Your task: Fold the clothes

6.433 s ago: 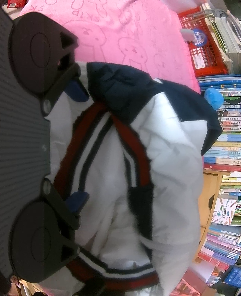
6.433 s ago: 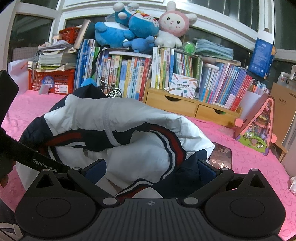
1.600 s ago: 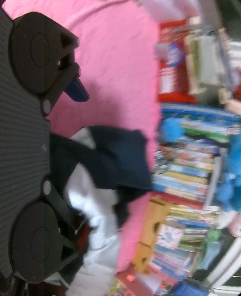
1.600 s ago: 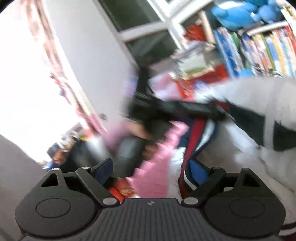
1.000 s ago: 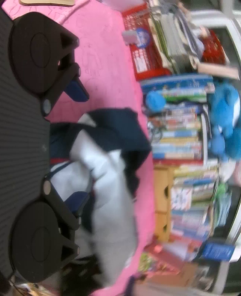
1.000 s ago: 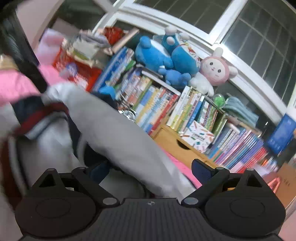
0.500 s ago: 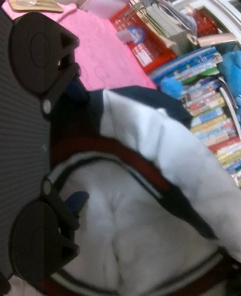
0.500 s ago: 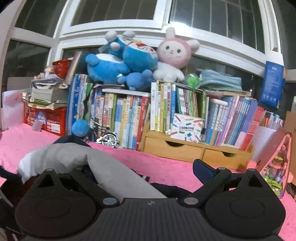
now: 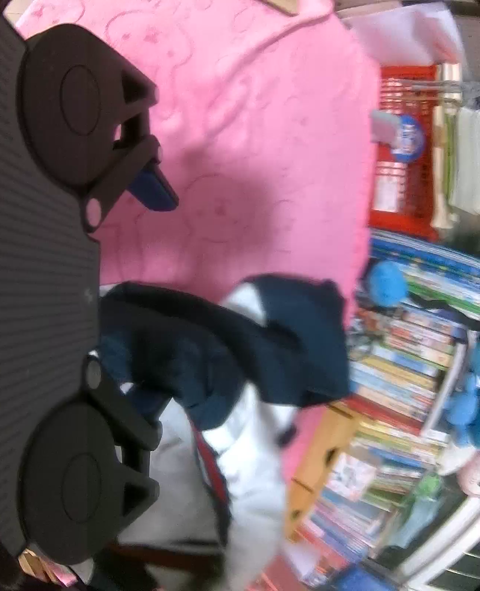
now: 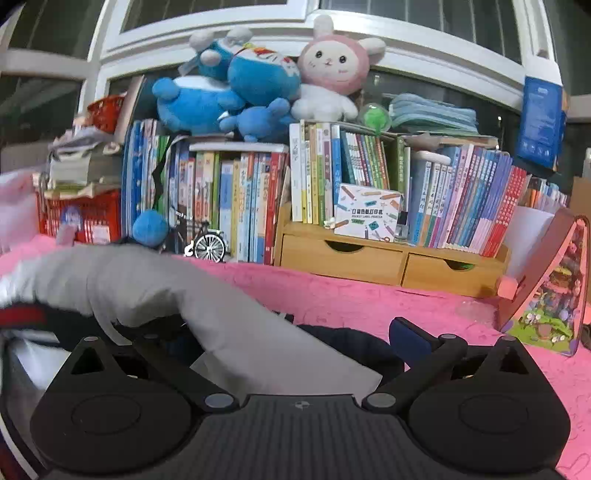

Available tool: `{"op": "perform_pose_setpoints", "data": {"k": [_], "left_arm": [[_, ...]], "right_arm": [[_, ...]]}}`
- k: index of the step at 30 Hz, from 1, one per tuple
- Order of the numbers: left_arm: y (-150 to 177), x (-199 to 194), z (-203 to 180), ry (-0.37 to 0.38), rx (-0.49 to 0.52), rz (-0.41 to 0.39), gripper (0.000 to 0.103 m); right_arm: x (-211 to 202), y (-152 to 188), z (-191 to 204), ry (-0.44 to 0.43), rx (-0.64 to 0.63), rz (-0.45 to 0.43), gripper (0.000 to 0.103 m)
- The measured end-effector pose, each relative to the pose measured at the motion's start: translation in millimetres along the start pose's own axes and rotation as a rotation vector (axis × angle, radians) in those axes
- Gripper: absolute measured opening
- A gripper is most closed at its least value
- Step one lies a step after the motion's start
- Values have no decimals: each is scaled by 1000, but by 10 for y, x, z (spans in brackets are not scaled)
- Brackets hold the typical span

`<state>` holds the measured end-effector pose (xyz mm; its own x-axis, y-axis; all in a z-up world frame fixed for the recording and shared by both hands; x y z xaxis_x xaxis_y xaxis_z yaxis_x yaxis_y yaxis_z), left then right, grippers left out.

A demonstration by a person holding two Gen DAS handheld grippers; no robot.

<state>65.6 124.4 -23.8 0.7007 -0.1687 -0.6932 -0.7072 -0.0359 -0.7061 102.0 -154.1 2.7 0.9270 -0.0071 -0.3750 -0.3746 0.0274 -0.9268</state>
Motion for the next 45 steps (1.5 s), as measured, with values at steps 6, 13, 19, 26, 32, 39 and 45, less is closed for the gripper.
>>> {"op": "perform_pose_setpoints", "data": {"k": [6, 13, 19, 26, 32, 39, 45], "left_arm": [[-100, -44, -561, 57, 207, -70, 102], [-480, 543, -638, -141, 297, -94, 102], [-912, 503, -328, -52, 14, -136, 102], [-941, 176, -384, -34, 43, -189, 102], [-772, -258, -584, 111, 114, -218, 103], [-299, 161, -930, -88, 388, -100, 103], [-8, 837, -1031, -171, 436, 10, 103]], "right_arm": [[-60, -37, 41, -46, 43, 0, 103], [-332, -213, -67, -215, 234, -20, 103], [-559, -141, -25, -112, 40, -99, 103], [-514, 234, 420, 21, -359, -112, 86], [-249, -159, 417, -59, -176, -85, 68], [450, -376, -20, -302, 473, 211, 66], [385, -121, -198, -269, 509, 212, 74]]}}
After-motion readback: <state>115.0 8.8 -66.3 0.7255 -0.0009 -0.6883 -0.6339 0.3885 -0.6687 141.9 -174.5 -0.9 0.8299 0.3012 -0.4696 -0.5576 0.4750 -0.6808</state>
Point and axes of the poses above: each gripper's, at about its wrist camera, not at the fingertips, and x roughly the way its jaws point, z to its left, y to its underside, the point moved 10 cm from there along x, roughly the way its jaws point, and after that the axes turned 8 degrees about x, right-handed, at the moved point
